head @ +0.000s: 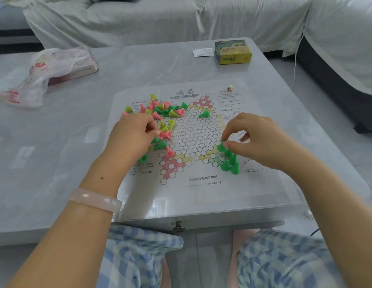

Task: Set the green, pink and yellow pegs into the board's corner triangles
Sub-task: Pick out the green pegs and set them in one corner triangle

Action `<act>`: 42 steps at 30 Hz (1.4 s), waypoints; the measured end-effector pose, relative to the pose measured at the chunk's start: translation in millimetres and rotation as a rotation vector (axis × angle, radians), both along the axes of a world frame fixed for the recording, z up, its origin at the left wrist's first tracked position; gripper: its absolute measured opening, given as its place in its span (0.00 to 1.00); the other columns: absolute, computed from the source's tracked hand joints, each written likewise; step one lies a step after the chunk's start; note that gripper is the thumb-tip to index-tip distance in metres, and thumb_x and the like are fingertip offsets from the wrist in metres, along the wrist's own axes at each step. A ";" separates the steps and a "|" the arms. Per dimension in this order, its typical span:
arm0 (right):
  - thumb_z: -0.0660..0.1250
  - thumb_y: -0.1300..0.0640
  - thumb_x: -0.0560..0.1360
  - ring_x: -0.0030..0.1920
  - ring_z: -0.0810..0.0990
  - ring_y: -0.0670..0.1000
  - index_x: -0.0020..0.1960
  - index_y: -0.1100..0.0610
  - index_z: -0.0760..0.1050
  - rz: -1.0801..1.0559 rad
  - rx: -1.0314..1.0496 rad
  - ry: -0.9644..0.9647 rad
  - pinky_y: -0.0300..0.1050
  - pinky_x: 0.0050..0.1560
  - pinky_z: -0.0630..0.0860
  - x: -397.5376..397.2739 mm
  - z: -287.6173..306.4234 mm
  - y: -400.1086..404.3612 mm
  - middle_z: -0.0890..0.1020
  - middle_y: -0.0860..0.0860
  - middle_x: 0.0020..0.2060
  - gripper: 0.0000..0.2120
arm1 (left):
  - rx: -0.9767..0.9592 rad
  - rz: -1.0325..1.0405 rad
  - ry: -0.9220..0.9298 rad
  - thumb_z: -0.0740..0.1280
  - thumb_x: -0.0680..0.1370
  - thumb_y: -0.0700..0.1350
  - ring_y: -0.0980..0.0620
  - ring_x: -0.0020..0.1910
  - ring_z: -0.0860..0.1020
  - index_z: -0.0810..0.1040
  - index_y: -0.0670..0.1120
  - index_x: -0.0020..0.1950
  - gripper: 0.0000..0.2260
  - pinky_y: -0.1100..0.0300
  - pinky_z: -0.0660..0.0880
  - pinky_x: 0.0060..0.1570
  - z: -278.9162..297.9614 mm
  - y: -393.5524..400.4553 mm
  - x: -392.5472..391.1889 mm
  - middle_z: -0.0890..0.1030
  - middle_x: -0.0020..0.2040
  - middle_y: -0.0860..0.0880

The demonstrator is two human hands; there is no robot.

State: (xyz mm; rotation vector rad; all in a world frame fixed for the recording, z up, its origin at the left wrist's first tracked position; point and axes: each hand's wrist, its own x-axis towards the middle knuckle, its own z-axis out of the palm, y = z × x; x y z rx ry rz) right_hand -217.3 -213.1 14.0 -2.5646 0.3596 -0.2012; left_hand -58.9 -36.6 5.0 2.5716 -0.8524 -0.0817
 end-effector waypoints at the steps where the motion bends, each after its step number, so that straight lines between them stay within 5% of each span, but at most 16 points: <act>1: 0.67 0.55 0.70 0.50 0.72 0.45 0.41 0.48 0.77 0.009 -0.009 0.012 0.40 0.53 0.72 0.5 -0.7 -0.2 0.76 0.46 0.47 0.03 | -0.023 0.008 -0.010 0.66 0.75 0.44 0.50 0.43 0.75 0.78 0.44 0.44 0.04 0.57 0.71 0.43 0.2 -0.2 0.3 0.78 0.43 0.50; 26: 0.67 0.51 0.71 0.51 0.69 0.46 0.42 0.48 0.78 0.066 -0.071 0.102 0.39 0.54 0.64 4.2 -11.7 -2.3 0.73 0.44 0.50 0.03 | -0.125 -0.021 -0.023 0.65 0.76 0.45 0.54 0.39 0.72 0.75 0.48 0.41 0.04 0.60 0.67 0.41 4.2 -1.1 -1.9 0.72 0.34 0.58; 42: 0.67 0.51 0.72 0.51 0.69 0.45 0.43 0.50 0.79 0.066 -0.097 0.096 0.38 0.52 0.63 4.5 -13.3 -3.6 0.75 0.45 0.51 0.04 | -0.126 -0.014 -0.027 0.65 0.76 0.45 0.53 0.40 0.73 0.76 0.47 0.42 0.04 0.59 0.68 0.42 5.7 -0.6 -3.1 0.75 0.39 0.53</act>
